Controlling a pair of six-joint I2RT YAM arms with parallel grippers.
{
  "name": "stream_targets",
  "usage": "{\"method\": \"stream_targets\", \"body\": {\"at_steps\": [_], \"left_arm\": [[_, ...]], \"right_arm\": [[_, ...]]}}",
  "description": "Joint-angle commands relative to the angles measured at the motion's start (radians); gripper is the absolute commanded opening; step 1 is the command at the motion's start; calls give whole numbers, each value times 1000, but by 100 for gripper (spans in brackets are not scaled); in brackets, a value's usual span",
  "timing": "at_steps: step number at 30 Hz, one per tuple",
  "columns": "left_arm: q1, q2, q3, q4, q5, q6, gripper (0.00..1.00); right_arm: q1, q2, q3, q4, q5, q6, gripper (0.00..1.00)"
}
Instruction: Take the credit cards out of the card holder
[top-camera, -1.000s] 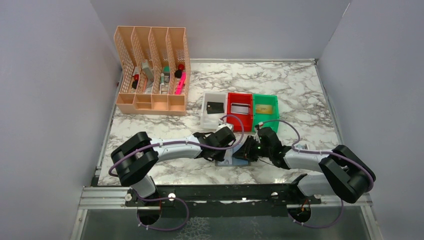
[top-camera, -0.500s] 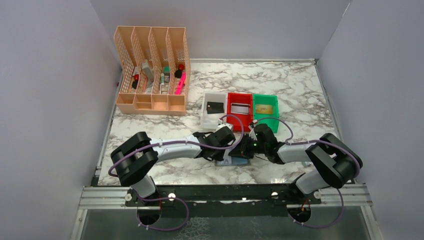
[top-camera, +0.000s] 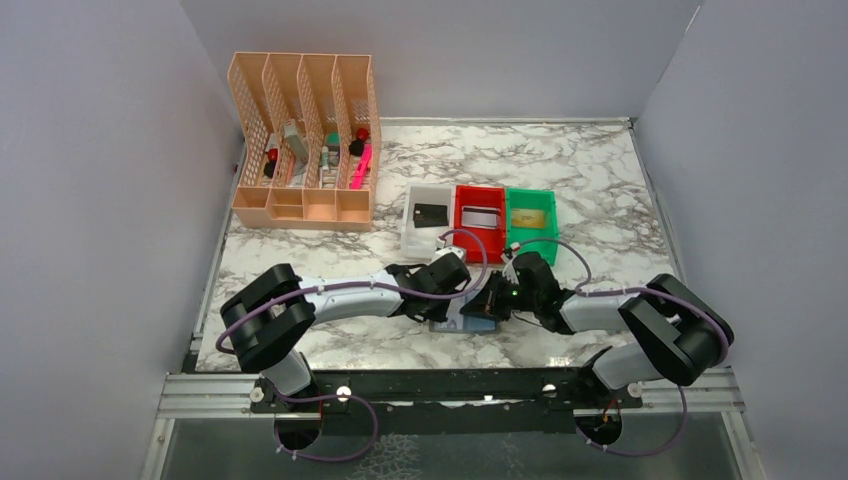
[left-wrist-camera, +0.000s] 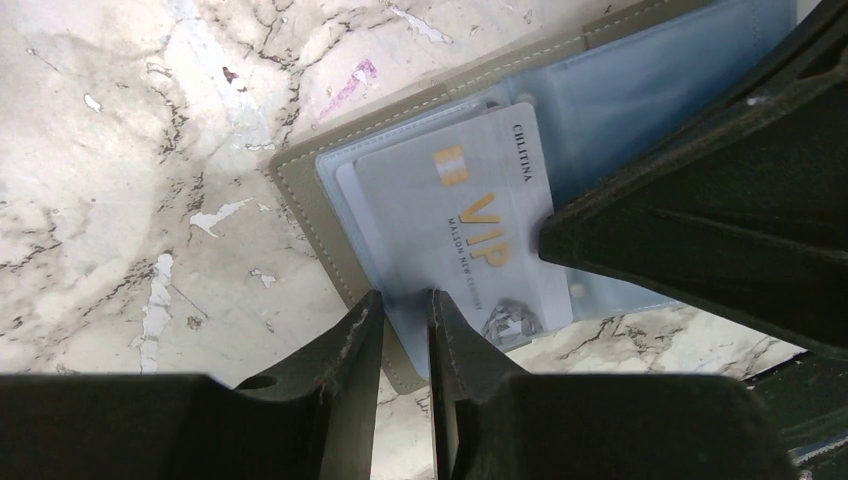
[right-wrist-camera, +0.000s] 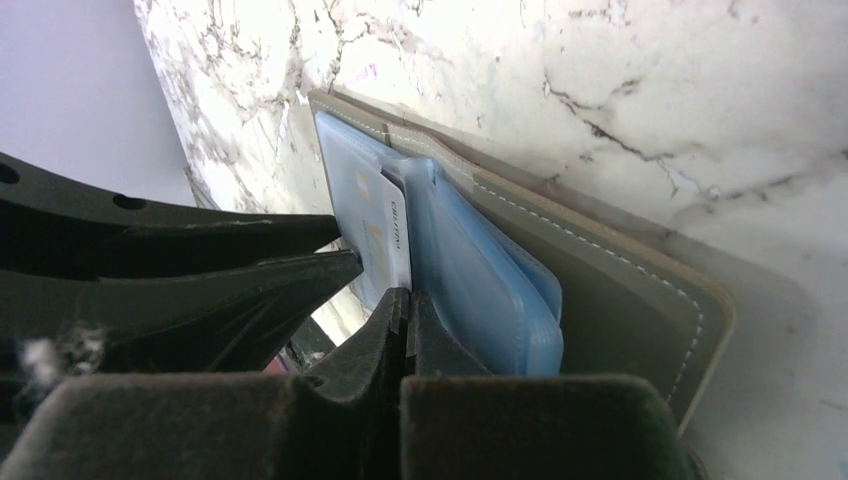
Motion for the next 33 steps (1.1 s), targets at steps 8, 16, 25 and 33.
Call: {"method": "stream_targets", "body": {"at_steps": [8,16,25,33], "left_arm": [[-4,-4,-36,-63,-42,15,26],[-4,-2,-35,-62,-40,20,26],[-4,-6,-29,-56,-23,33,21],[-4,-5,-31,-50,-7,29,17]], "right_arm": [[-31,-77,-47,-63,21,1,1],[-51,-124,-36,-124,19,-32,1],[-51,-88,4,-155,4,-64,29],[-31,47,0,-47,-7,-25,30]]}}
